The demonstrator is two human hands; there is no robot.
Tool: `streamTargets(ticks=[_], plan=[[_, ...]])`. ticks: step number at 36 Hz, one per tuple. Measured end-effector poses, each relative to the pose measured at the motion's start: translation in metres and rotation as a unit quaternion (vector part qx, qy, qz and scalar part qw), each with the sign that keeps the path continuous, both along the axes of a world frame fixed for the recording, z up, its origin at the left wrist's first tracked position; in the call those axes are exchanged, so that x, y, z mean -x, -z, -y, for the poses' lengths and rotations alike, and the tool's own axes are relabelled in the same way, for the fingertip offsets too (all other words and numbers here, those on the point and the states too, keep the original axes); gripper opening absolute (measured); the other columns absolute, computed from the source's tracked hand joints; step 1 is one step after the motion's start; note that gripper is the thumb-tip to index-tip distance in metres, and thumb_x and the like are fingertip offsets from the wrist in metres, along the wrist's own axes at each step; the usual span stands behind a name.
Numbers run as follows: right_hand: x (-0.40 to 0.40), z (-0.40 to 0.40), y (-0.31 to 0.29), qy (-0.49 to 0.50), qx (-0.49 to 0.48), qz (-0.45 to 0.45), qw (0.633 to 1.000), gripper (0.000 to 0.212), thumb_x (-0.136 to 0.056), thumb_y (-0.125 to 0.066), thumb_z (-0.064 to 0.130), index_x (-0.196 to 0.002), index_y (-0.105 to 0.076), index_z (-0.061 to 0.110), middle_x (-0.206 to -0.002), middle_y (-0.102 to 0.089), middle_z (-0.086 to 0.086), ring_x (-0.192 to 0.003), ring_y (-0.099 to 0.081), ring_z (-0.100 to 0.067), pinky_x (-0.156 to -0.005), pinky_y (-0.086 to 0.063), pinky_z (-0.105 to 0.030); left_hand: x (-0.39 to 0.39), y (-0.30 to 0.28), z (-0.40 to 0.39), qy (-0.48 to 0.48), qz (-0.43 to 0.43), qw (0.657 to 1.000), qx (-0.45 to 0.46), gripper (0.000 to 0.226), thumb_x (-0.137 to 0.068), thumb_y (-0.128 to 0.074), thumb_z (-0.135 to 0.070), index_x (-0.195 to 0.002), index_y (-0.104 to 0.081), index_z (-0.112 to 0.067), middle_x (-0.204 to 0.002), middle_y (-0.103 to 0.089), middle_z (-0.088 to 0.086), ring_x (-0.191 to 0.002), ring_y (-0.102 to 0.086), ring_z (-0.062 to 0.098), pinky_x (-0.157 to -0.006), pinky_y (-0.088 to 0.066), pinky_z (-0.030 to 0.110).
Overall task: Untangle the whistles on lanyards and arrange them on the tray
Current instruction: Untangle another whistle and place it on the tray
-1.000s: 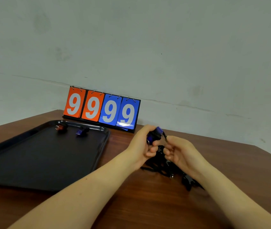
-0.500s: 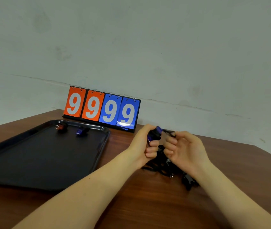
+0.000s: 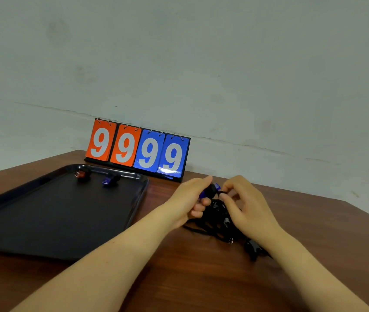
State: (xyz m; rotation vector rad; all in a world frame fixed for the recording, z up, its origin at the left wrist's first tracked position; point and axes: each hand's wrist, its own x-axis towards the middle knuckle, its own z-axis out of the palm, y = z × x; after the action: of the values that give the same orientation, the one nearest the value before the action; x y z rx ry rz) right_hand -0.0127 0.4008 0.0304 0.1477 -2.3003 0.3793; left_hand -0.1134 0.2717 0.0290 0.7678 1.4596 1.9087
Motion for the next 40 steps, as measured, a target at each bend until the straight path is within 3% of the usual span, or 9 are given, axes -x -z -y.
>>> streamTargets(ticks=[5,10,14,19,25,28,32,35,40], plan=[[0.001,0.002,0.001,0.008,0.072,0.008,0.997,0.022,-0.092,-0.058,0.015,-0.085,-0.053,0.035,-0.086,-0.061,0.014,-0.083,-0.058,-0.002,-0.072,-0.045,-0.012,-0.002,0.0,-0.001,-0.015,-0.033,0.999,0.009,0.026,-0.097,-0.049,-0.041,-0.102,-0.054,-0.016,-0.054,-0.045,-0.002,-0.04,-0.026,0.007,-0.036,-0.021,0.017],[0.001,0.008,0.001,-0.007,0.179,-0.007,0.984,0.014,-0.09,-0.062,0.014,-0.084,-0.059,0.026,-0.082,-0.065,0.009,-0.072,-0.06,-0.005,-0.062,-0.045,-0.011,-0.003,-0.001,-0.002,-0.014,-0.042,0.999,0.02,0.031,-0.098,-0.047,-0.043,-0.11,-0.055,-0.015,-0.052,-0.042,-0.004,-0.038,-0.026,0.006,-0.036,-0.02,0.017],[0.001,0.011,-0.001,-0.038,0.313,-0.009,0.949,0.012,-0.092,-0.059,0.011,-0.082,-0.058,0.018,-0.083,-0.067,-0.001,-0.069,-0.062,-0.007,-0.058,-0.047,-0.012,-0.001,-0.003,-0.002,-0.036,-0.027,0.999,0.001,0.036,-0.099,-0.047,-0.04,-0.116,-0.055,-0.01,-0.052,-0.041,-0.004,-0.041,-0.027,0.007,-0.038,-0.021,0.017],[0.01,0.005,0.002,-0.06,0.444,0.083,0.89,0.012,-0.095,-0.052,0.009,-0.085,-0.059,0.01,-0.076,-0.066,-0.006,-0.067,-0.064,-0.013,-0.061,-0.049,-0.022,0.001,-0.004,-0.002,-0.054,-0.013,0.998,-0.016,0.024,-0.098,-0.047,-0.035,-0.1,-0.056,-0.013,-0.053,-0.043,-0.004,-0.045,-0.027,0.009,-0.038,-0.022,0.018],[0.011,0.008,0.008,-0.064,0.385,0.069,0.918,0.024,-0.094,-0.051,0.005,-0.111,-0.056,0.022,-0.104,-0.064,0.0,-0.081,-0.064,-0.009,-0.064,-0.053,-0.022,-0.003,-0.004,-0.003,-0.035,-0.03,0.999,-0.022,0.022,-0.099,-0.045,-0.035,-0.097,-0.057,-0.016,-0.053,-0.041,-0.004,-0.042,-0.027,0.008,-0.037,-0.021,0.017],[0.009,0.008,0.008,-0.052,0.32,0.042,0.945,0.027,-0.091,-0.058,0.01,-0.112,-0.057,0.028,-0.106,-0.063,0.01,-0.094,-0.062,-0.007,-0.074,-0.053,-0.026,-0.003,-0.003,-0.004,-0.035,-0.032,0.999,-0.022,0.023,-0.099,-0.045,-0.036,-0.1,-0.058,-0.016,-0.053,-0.042,-0.004,-0.041,-0.027,0.007,-0.037,-0.022,0.017],[0.007,0.008,0.009,-0.04,0.279,-0.001,0.96,0.025,-0.088,-0.065,0.013,-0.106,-0.06,0.03,-0.1,-0.064,0.015,-0.092,-0.061,-0.001,-0.075,-0.055,-0.026,-0.003,-0.003,-0.003,-0.034,-0.037,0.998,-0.023,0.025,-0.099,-0.044,-0.036,-0.102,-0.058,-0.015,-0.053,-0.042,-0.004,-0.042,-0.027,0.007,-0.038,-0.021,0.017],[0.005,0.008,0.008,-0.061,0.297,-0.005,0.953,0.02,-0.089,-0.064,0.016,-0.104,-0.062,0.028,-0.096,-0.066,0.016,-0.083,-0.063,-0.001,-0.068,-0.053,-0.023,-0.004,-0.003,-0.002,-0.037,-0.044,0.998,-0.021,0.026,-0.099,-0.044,-0.036,-0.103,-0.059,-0.015,-0.053,-0.043,-0.005,-0.042,-0.028,0.008,-0.039,-0.021,0.018],[0.008,0.009,0.007,-0.075,0.398,0.024,0.914,0.017,-0.091,-0.062,0.026,-0.103,-0.066,0.014,-0.086,-0.07,-0.005,-0.067,-0.064,-0.012,-0.056,-0.051,-0.022,-0.004,-0.004,-0.002,-0.041,-0.047,0.998,-0.015,0.026,-0.099,-0.044,-0.038,-0.101,-0.056,-0.015,-0.055,-0.042,-0.004,-0.043,-0.028,0.008,-0.04,-0.022,0.018]])
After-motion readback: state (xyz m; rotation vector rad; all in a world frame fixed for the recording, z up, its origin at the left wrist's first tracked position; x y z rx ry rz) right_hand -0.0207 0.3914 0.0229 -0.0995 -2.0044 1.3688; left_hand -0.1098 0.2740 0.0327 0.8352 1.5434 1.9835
